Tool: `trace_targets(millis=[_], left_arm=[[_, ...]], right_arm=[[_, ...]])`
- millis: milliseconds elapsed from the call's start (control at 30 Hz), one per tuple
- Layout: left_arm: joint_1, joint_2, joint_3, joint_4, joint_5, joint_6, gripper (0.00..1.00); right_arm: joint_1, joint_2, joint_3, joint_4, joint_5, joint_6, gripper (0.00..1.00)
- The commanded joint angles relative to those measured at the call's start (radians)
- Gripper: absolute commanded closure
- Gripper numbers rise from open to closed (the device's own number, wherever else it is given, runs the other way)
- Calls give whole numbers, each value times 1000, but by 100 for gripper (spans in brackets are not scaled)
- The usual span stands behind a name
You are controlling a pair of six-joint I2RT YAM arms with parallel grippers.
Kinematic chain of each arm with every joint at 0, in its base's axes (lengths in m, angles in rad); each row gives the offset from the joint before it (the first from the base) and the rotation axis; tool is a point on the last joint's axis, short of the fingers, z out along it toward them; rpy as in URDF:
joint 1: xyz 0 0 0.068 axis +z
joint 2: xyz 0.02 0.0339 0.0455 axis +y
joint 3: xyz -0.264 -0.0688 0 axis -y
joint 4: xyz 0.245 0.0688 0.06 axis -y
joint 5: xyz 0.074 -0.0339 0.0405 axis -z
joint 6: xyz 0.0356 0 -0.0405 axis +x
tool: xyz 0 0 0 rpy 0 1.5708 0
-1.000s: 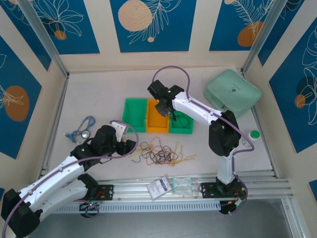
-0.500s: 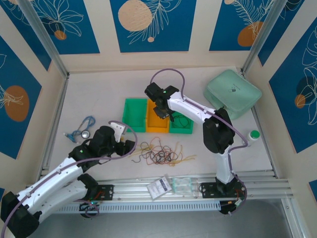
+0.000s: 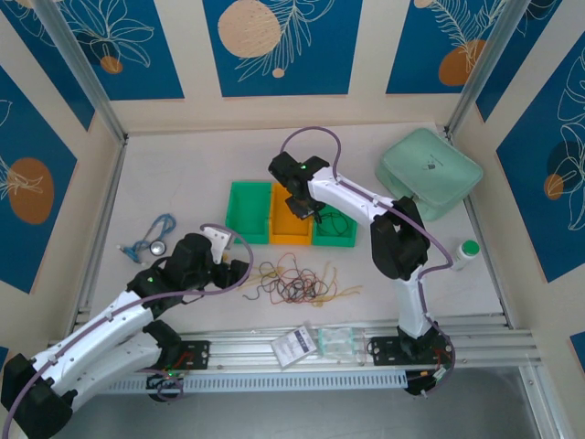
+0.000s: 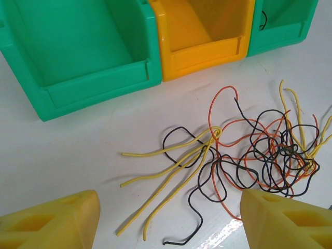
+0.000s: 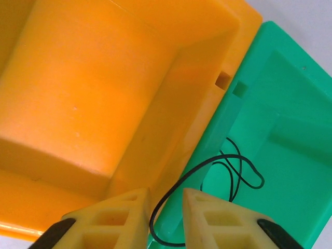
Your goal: Untangle the cables
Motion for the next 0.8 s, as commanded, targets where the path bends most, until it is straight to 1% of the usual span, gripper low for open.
trace_targets(millis=[0, 33, 133, 200, 333, 433, 533, 667, 767], left_arm=[[18, -17, -14, -14, 0, -12, 29], [18, -16, -16, -14, 0, -12, 29], [20, -19, -16, -16, 0, -12, 29], [20, -21, -14, -16, 0, -12, 28], [21, -22, -13, -20, 0, -10, 28], [21, -22, -9, -20, 1, -11, 28], [22, -18, -5, -23, 0, -8, 29], [22, -7, 3, -32, -2, -3, 28], [22, 10, 8, -33, 7, 1, 28]], right_arm=[[-5, 7, 26, -22, 4, 16, 79], [-5, 5, 25, -20, 6, 15, 82], [-6, -7, 16, -9, 8, 14, 92], [-9, -26, -2, 6, 11, 15, 97], [-31, -65, -39, 15, 1, 25, 99], [-61, -101, -85, 36, -38, 34, 99], [-101, -151, -143, 76, -119, 53, 99], [-160, -219, -226, 152, -274, 86, 98], [-194, -227, -255, 179, -338, 98, 98]])
